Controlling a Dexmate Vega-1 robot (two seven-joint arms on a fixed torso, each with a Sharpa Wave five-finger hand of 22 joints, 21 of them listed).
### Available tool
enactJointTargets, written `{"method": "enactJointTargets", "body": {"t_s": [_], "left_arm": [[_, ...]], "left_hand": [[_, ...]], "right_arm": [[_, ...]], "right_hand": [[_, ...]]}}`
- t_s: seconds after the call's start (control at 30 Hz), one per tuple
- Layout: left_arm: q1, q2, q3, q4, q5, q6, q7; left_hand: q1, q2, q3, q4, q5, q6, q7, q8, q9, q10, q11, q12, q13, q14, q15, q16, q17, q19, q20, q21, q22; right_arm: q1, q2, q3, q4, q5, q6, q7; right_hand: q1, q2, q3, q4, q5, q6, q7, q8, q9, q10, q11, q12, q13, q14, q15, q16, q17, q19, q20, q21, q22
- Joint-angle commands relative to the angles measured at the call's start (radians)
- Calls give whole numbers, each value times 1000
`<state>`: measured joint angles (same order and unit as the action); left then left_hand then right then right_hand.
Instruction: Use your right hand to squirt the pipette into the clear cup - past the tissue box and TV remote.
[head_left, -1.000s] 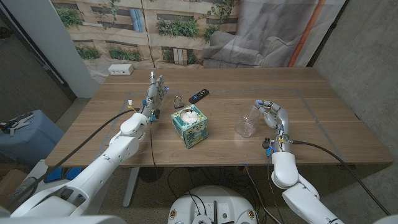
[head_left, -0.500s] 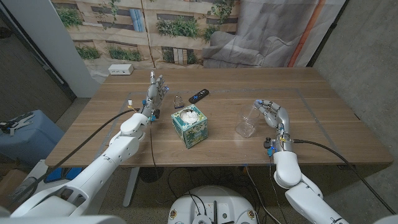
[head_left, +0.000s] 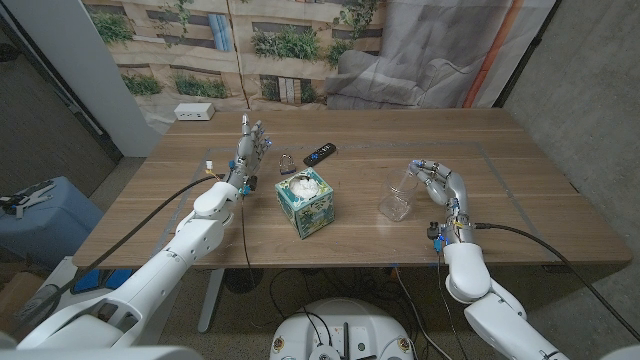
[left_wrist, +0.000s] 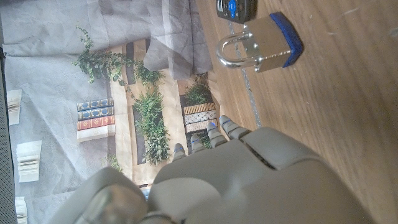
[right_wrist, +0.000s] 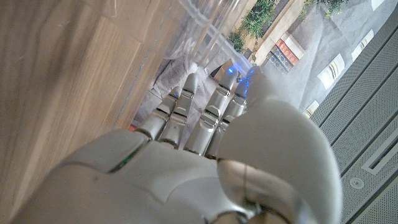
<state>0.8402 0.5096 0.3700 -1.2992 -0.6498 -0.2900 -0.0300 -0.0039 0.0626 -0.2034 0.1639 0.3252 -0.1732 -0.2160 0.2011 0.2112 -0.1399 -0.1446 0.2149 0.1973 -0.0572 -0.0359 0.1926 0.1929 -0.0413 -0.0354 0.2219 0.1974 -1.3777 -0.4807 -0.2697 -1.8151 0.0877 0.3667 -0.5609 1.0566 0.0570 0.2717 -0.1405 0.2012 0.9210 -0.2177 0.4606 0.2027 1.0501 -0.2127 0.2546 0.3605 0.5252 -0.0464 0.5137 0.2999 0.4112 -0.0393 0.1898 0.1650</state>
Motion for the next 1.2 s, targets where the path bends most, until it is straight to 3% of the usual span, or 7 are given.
{"method": "enactJointTargets", "body": {"t_s": [0.03,0.47,1.2], "left_arm": [[0,0,0,0,0,-1,0],[0,0,0,0,0,-1,0],[0,0,0,0,0,-1,-1]], "left_hand": [[2,40,-6,-1,5,-1,-6,6,2,-2,-4,4,6,-8,-115,6,6,-11,-90,5,2],[2,40,-6,0,5,-1,-6,6,2,-1,-2,5,6,-8,-115,6,6,-11,-90,5,2],[2,40,-6,0,5,-1,-6,6,2,-2,-4,4,6,-8,-116,6,6,-11,-91,5,2]], "right_arm": [[-5,-11,5,-13,5,-7,11],[-11,-29,16,-40,8,-27,22],[-51,-98,89,-179,33,-84,79]], "right_hand": [[-1,9,-3,1,1,0,0,-3,2,-2,-3,0,5,-5,-154,0,3,-3,-22,-2,3],[-7,14,-5,2,1,3,0,-2,2,-2,-3,1,9,-2,-153,2,5,-3,-20,-1,3],[-15,16,-7,-2,4,-1,0,-3,3,-3,-4,2,16,2,-154,0,5,-2,-12,0,3]]}}
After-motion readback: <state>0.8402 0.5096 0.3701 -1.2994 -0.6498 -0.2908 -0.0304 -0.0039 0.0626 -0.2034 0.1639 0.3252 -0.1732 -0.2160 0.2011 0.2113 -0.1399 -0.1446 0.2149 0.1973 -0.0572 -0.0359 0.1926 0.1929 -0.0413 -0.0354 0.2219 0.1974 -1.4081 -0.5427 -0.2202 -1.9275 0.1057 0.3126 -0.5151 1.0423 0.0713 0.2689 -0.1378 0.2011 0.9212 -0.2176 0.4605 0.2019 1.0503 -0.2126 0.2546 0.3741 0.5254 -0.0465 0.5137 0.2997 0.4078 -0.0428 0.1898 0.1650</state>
